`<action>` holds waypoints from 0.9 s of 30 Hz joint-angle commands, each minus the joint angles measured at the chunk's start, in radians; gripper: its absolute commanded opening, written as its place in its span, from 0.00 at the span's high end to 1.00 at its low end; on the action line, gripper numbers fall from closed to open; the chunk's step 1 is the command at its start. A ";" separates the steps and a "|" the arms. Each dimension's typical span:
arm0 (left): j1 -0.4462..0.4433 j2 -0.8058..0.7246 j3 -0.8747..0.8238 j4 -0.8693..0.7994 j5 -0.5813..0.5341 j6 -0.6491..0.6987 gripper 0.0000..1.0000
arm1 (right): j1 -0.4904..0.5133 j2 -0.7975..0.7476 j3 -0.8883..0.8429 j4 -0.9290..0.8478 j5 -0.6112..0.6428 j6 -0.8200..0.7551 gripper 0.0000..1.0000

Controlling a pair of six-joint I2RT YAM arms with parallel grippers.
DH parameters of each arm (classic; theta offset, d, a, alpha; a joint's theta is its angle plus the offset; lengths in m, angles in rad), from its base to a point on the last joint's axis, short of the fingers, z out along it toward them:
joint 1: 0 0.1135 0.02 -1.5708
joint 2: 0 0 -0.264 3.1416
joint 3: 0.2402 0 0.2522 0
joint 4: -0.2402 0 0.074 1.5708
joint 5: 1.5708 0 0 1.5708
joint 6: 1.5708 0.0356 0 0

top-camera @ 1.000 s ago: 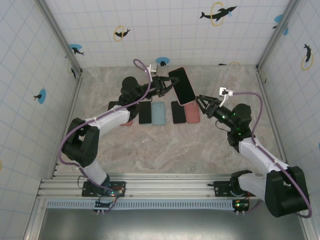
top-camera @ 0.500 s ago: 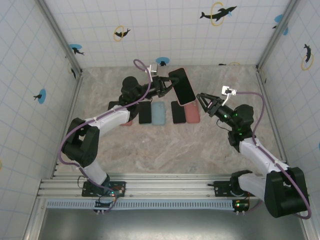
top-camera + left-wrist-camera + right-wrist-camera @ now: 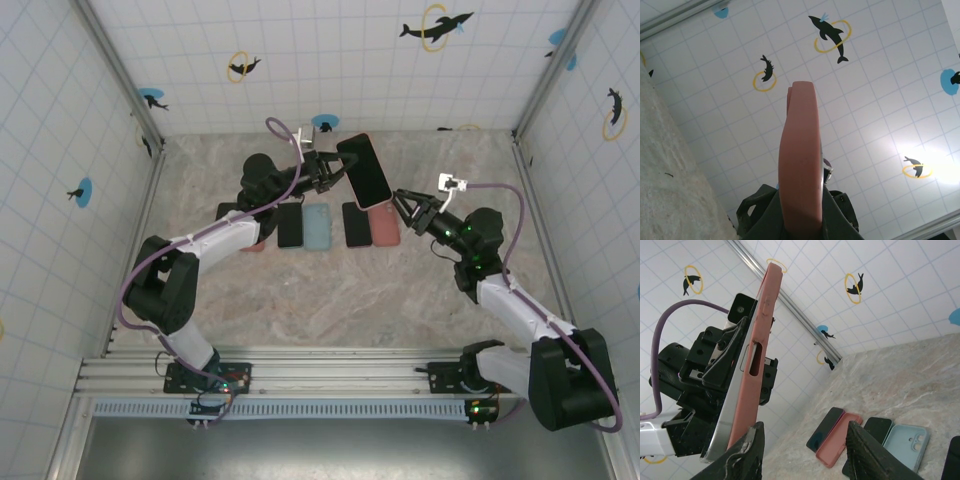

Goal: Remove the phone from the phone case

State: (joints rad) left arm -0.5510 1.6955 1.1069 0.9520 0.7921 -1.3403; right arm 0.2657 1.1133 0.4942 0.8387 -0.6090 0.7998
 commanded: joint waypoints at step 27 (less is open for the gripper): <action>-0.006 -0.040 -0.030 0.136 -0.011 -0.045 1.00 | 0.011 -0.014 -0.014 0.029 -0.020 0.026 0.58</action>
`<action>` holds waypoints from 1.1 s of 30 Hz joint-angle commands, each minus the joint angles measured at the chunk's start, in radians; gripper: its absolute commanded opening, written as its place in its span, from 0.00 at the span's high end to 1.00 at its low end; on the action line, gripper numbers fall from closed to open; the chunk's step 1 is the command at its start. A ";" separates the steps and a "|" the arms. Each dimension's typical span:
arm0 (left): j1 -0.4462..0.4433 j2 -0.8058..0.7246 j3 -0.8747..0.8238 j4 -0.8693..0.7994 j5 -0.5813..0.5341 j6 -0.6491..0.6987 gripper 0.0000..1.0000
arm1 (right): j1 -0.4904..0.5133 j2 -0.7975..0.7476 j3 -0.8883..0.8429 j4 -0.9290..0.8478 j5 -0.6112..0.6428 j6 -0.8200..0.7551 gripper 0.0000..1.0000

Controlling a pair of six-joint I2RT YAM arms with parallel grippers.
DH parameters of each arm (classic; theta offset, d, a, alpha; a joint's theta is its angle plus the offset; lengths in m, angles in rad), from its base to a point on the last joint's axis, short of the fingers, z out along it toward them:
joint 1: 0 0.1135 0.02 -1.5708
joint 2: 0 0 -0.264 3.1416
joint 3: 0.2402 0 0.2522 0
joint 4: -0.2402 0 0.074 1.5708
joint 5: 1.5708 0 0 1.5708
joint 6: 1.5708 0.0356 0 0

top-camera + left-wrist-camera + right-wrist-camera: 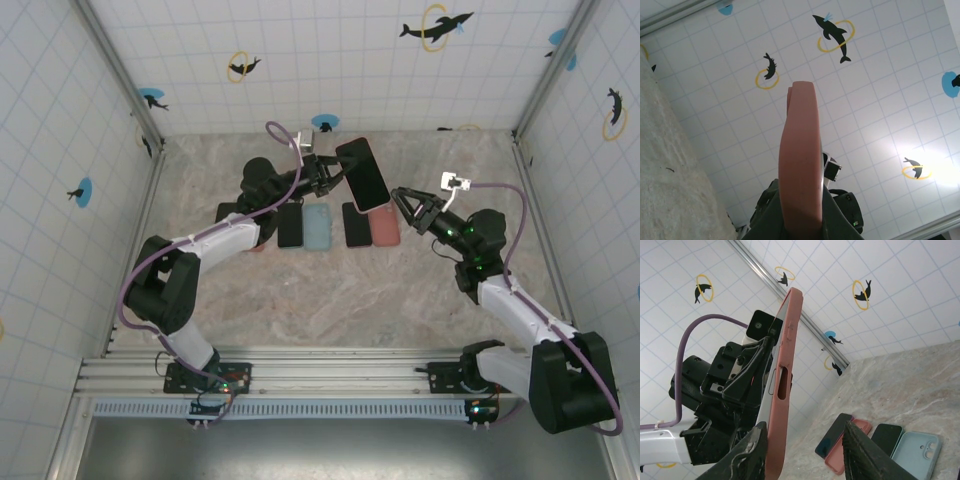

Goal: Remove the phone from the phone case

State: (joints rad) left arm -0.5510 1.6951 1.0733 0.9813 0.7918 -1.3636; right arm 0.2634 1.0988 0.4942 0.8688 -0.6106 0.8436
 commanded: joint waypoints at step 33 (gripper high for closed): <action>-0.025 0.041 -0.010 0.120 -0.048 -0.042 0.96 | 0.102 0.100 -0.003 0.317 0.022 0.325 0.83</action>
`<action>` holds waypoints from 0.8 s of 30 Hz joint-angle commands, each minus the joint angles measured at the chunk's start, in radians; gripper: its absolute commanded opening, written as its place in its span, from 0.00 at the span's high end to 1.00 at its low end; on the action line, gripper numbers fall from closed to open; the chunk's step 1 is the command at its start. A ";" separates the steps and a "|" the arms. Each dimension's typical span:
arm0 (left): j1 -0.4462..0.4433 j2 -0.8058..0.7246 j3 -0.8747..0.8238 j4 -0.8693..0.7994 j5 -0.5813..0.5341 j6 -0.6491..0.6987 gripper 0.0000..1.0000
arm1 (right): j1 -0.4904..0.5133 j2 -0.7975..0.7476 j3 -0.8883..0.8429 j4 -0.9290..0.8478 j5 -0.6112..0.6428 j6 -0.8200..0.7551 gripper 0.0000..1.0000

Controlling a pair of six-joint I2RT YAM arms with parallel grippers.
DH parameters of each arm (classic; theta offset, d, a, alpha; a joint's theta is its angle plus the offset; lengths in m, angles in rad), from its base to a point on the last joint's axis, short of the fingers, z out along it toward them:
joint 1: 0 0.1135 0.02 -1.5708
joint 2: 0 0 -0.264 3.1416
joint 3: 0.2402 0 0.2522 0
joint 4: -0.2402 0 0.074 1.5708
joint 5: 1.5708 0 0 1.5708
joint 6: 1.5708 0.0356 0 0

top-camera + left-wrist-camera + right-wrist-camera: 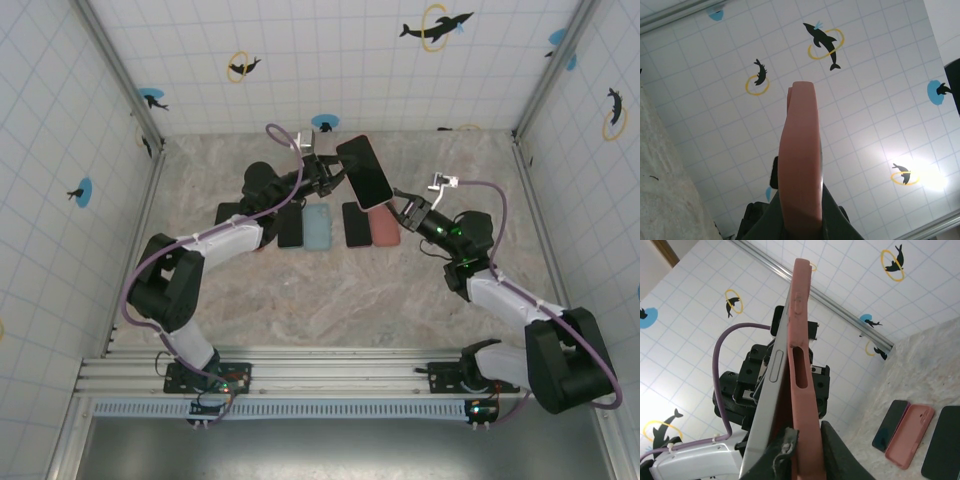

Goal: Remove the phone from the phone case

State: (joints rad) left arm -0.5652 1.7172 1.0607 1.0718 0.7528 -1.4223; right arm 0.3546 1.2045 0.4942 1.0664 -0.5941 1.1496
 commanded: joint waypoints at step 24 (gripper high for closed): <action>-0.010 0.033 0.055 -0.106 0.008 0.091 0.44 | 0.006 0.050 -0.073 0.281 0.106 0.187 0.89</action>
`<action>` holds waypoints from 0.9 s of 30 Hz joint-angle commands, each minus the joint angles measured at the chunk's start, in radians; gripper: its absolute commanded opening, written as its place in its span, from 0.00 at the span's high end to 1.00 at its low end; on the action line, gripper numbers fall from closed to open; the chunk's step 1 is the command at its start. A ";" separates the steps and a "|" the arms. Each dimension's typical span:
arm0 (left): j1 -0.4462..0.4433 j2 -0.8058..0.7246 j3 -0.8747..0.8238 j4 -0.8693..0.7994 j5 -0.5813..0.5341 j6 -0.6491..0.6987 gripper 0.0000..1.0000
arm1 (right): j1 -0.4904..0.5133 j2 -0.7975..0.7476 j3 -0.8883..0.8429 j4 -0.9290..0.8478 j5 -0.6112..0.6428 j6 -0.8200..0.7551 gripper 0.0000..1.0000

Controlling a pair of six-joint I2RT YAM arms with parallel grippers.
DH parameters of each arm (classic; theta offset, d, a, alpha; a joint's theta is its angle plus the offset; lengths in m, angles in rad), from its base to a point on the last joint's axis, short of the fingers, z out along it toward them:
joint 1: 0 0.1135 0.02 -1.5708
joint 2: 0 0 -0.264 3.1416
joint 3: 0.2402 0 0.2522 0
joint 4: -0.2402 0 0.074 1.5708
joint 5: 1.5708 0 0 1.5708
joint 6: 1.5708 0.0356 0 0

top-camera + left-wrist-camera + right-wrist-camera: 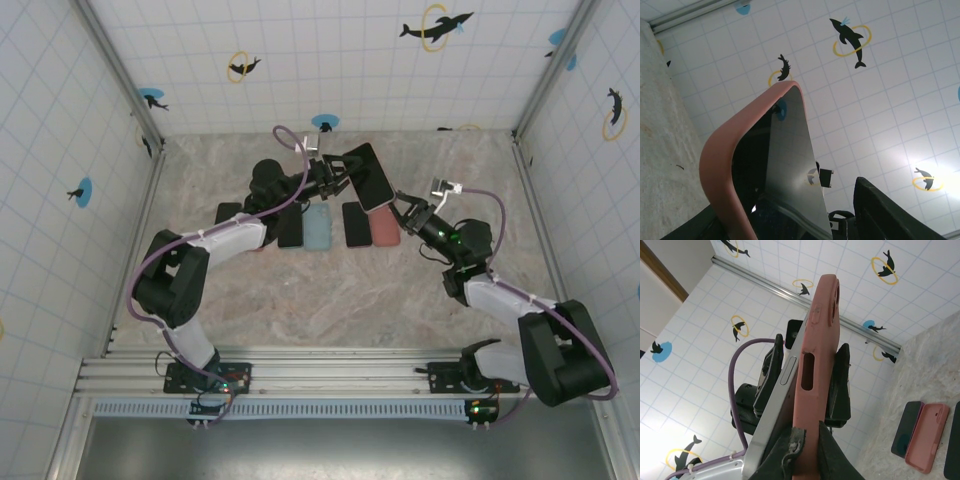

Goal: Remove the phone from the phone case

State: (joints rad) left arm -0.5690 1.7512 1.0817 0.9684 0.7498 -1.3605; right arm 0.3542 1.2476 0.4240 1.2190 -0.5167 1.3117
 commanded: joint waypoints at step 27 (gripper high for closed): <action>-0.008 0.030 0.078 0.029 0.022 -0.020 0.91 | 0.027 0.083 0.081 0.047 -0.063 -0.012 0.79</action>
State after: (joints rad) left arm -0.5686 1.7706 1.1213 0.9512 0.7578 -1.3773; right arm 0.3683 1.3182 0.4511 1.2003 -0.5690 1.2938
